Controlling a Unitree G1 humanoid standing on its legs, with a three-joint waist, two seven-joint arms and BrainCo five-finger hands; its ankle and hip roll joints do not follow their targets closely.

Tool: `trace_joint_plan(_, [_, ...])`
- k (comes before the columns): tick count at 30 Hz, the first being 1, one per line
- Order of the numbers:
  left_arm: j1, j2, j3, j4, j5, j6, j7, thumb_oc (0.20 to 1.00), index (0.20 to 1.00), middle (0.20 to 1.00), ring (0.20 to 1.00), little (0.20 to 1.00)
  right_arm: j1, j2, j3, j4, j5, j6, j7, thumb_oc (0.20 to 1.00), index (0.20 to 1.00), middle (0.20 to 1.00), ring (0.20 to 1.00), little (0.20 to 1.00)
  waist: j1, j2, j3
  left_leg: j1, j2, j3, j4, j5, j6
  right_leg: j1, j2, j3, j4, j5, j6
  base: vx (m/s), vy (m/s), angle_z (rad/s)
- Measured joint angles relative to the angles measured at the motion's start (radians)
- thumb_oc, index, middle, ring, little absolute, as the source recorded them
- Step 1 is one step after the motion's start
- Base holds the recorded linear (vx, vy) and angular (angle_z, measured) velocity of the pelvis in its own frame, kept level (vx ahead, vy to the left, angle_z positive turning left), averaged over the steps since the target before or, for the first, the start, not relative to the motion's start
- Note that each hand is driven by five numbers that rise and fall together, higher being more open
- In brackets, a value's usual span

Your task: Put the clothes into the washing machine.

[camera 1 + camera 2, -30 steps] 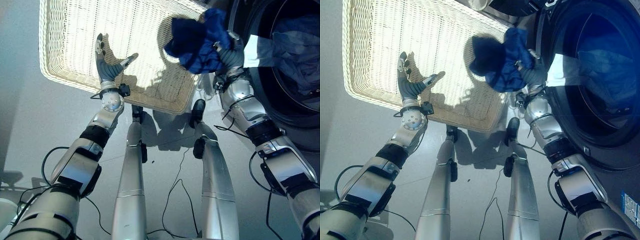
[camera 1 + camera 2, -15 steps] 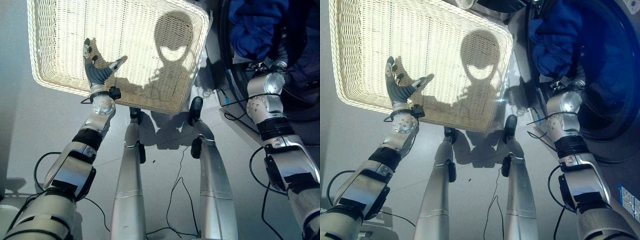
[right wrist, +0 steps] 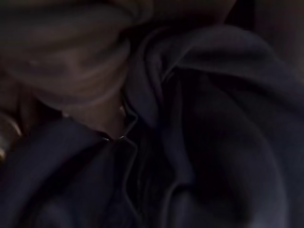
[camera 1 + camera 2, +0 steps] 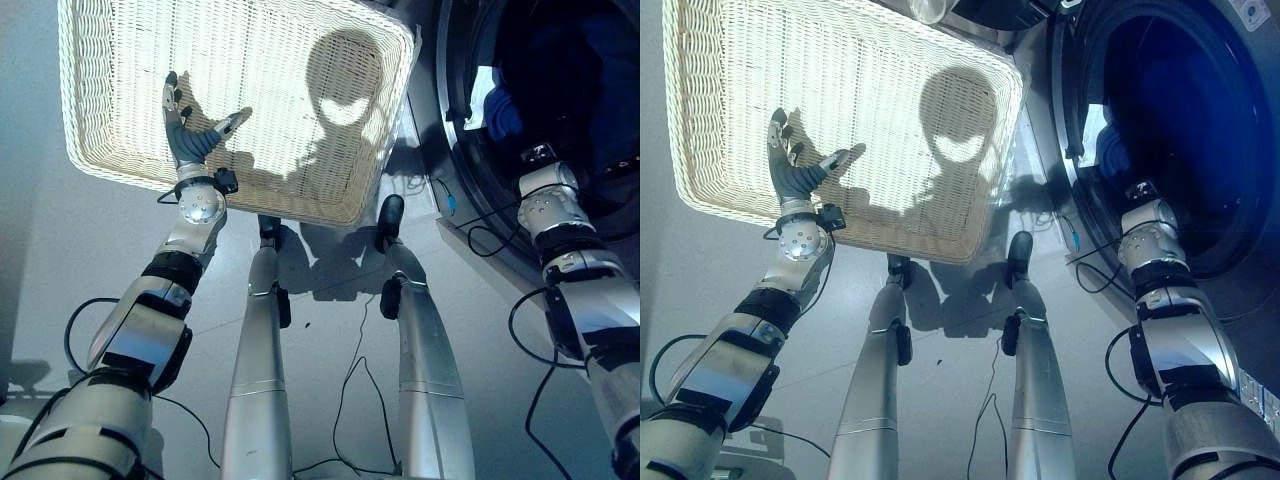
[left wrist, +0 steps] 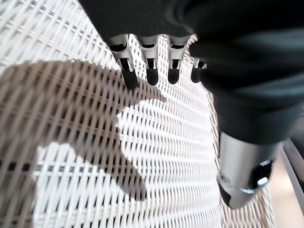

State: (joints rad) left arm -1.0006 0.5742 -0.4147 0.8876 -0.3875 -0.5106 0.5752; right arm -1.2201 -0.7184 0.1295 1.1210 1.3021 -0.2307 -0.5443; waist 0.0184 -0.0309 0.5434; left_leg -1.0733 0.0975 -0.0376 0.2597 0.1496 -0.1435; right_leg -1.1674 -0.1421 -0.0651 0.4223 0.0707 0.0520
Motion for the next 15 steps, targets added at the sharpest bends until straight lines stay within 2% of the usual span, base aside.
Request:
trace_joint_plan(2, [0.037, 0.025, -0.001, -0.027, 0.0, -0.013, 0.004, 1.0, 1.0, 1.0, 1.0, 1.0, -0.029, -0.021, -0.001, 0.028, 0.05, -0.085, -0.049, 0.2, 0.2, 0.2, 0.2, 0.2, 0.007, 0.0, 0.0, 0.0, 0.003, 0.002, -0.001, 0.0, 0.0, 0.009, 0.005, 0.001, -0.024, 0.013, 0.001, -0.02, 0.01, -0.07])
trace_joint_plan(3, [0.071, 0.042, -0.001, -0.051, 0.0, -0.025, 0.015, 1.0, 1.0, 1.0, 1.0, 1.0, -0.034, -0.042, -0.001, 0.012, 0.045, -0.144, -0.137, 0.2, 0.2, 0.2, 0.2, 0.2, 0.008, 0.0, 0.0, -0.001, 0.002, 0.005, -0.004, 0.0, 0.001, 0.012, 0.005, 0.003, -0.04, 0.022, 0.004, -0.02, 0.033, -0.06])
trace_joint_plan(4, [0.101, 0.06, 0.0, -0.071, 0.0, -0.027, 0.02, 1.0, 1.0, 1.0, 1.0, 1.0, -0.033, -0.057, -0.002, -0.016, 0.035, -0.204, -0.213, 0.25, 0.25, 0.25, 0.25, 0.25, 0.01, 0.0, 0.0, -0.002, 0.0, 0.007, -0.005, 0.0, 0.002, 0.014, 0.005, 0.006, -0.049, 0.027, 0.008, -0.03, 0.052, -0.05])
trace_joint_plan(5, [0.124, 0.077, 0.0, -0.082, 0.0, -0.027, 0.025, 1.0, 1.0, 1.0, 1.0, 1.0, -0.031, -0.062, -0.001, -0.041, -0.008, -0.251, -0.297, 0.545, 0.545, 0.545, 0.545, 0.545, 0.009, 0.001, 0.0, -0.002, -0.001, 0.01, -0.005, 0.0, 0.005, 0.016, 0.004, 0.009, -0.058, 0.033, 0.009, -0.03, 0.056, -0.04])
trace_joint_plan(6, [0.142, 0.084, 0.0, -0.082, -0.001, -0.027, 0.032, 1.0, 1.0, 1.0, 1.0, 1.0, -0.03, -0.068, -0.002, -0.06, -0.058, -0.279, -0.372, 0.956, 0.956, 0.956, 0.956, 0.956, 0.009, 0.001, 0.0, -0.002, -0.003, 0.011, -0.005, -0.001, 0.006, 0.019, 0.004, 0.011, -0.067, 0.038, 0.011, -0.02, 0.06, -0.05])
trace_joint_plan(7, [0.153, 0.087, 0.001, -0.082, -0.005, -0.027, 0.038, 1.0, 1.0, 1.0, 1.0, 1.0, -0.03, -0.075, -0.001, -0.074, -0.115, -0.296, -0.445, 1.0, 1.0, 1.0, 1.0, 1.0, 0.011, 0.001, 0.0, -0.002, -0.005, 0.011, -0.005, -0.001, 0.007, 0.019, 0.004, 0.015, -0.073, 0.043, 0.013, -0.01, 0.055, -0.06])
trace_joint_plan(8, [0.154, 0.086, 0.0, -0.082, -0.022, -0.026, 0.036, 1.0, 1.0, 1.0, 1.0, 1.0, -0.034, -0.086, 0.0, -0.08, -0.167, -0.306, -0.515, 1.0, 1.0, 1.0, 1.0, 1.0, 0.016, 0.001, 0.001, -0.002, -0.007, 0.012, -0.005, -0.002, 0.009, 0.019, 0.003, 0.019, -0.079, 0.049, 0.015, 0.0, 0.048, -0.04])
trace_joint_plan(10, [0.147, 0.089, 0.0, -0.082, -0.046, -0.026, 0.025, 1.0, 1.0, 1.0, 1.0, 1.0, -0.035, -0.093, 0.001, -0.079, -0.223, -0.31, -0.573, 1.0, 1.0, 1.0, 1.0, 1.0, 0.019, 0.001, 0.001, -0.002, -0.012, 0.013, -0.004, 0.0, 0.011, 0.019, 0.0, 0.024, -0.08, 0.053, 0.018, 0.0, 0.019, -0.01])
trace_joint_plan(12, [0.134, 0.095, 0.0, -0.079, -0.069, -0.026, 0.005, 1.0, 1.0, 1.0, 1.0, 1.0, -0.039, -0.095, 0.001, -0.075, -0.247, -0.304, -0.577, 1.0, 1.0, 1.0, 1.0, 1.0, 0.019, 0.001, 0.001, -0.002, -0.014, 0.013, -0.004, 0.001, 0.013, 0.019, -0.002, 0.025, -0.08, 0.054, 0.02, 0.0, 0.0, 0.0])
trace_joint_plan(14, [0.113, 0.098, 0.0, -0.075, -0.083, -0.027, -0.018, 1.0, 1.0, 1.0, 1.0, 1.0, -0.051, -0.096, 0.005, -0.042, -0.259, -0.276, -0.541, 1.0, 1.0, 1.0, 1.0, 1.0, 0.021, 0.001, 0.001, -0.002, -0.014, 0.013, -0.003, 0.002, 0.014, 0.02, -0.003, 0.025, -0.079, 0.054, 0.021, 0.0, -0.019, 0.01])
trace_joint_plan(15, [0.096, 0.099, -0.001, -0.071, -0.093, -0.026, -0.038, 1.0, 1.0, 1.0, 1.0, 1.0, -0.06, -0.096, 0.011, -0.008, -0.254, -0.228, -0.471, 1.0, 1.0, 1.0, 1.0, 1.0, 0.023, 0.0, 0.001, -0.002, -0.015, 0.011, -0.002, 0.002, 0.014, 0.021, -0.003, 0.024, -0.078, 0.055, 0.019, 0.0, -0.042, 0.02])
